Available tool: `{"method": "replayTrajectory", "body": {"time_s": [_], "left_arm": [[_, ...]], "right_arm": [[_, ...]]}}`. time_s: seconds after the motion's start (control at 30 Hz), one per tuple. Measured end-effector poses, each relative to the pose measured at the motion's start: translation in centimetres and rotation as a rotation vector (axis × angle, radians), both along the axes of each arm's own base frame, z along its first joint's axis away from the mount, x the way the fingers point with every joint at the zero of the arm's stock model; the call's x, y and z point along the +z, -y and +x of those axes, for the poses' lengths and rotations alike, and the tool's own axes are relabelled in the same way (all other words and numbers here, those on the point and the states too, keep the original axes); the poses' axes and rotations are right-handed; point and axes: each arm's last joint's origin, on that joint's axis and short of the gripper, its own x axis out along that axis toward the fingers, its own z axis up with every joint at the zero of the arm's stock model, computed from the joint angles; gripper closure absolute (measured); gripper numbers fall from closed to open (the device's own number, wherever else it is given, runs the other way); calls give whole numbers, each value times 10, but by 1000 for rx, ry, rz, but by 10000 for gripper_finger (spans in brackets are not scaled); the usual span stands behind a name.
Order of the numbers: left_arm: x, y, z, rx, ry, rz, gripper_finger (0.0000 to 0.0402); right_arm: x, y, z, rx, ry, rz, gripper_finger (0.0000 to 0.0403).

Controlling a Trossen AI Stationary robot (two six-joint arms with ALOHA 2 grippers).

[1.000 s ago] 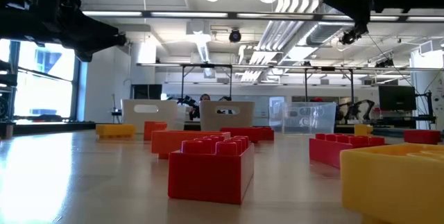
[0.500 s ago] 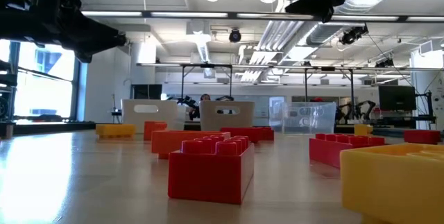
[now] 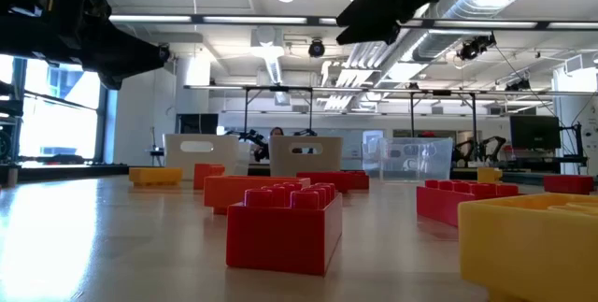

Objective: Sort & place blocks by color
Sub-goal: Put the red game piece into the transparent bin

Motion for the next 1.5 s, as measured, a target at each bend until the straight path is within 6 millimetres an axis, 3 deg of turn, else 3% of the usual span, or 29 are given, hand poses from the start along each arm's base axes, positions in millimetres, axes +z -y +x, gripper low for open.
{"method": "replayTrajectory", "body": {"time_s": [0.23, 0.6, 0.83, 1.5], "left_arm": [[0, 0, 0, 11, 0, 0, 227], [0, -1, 0, 26, -2, 0, 227], [0, -1, 0, 26, -3, 0, 227], [0, -1, 0, 26, -3, 0, 227]], "right_arm": [[-23, 1, 32, 16, -127, -5, 157], [-78, 0, 66, 45, -331, 21, 157], [-101, 0, 73, 49, -401, 28, 157], [-136, -1, 77, 59, -507, 56, 157]]}}
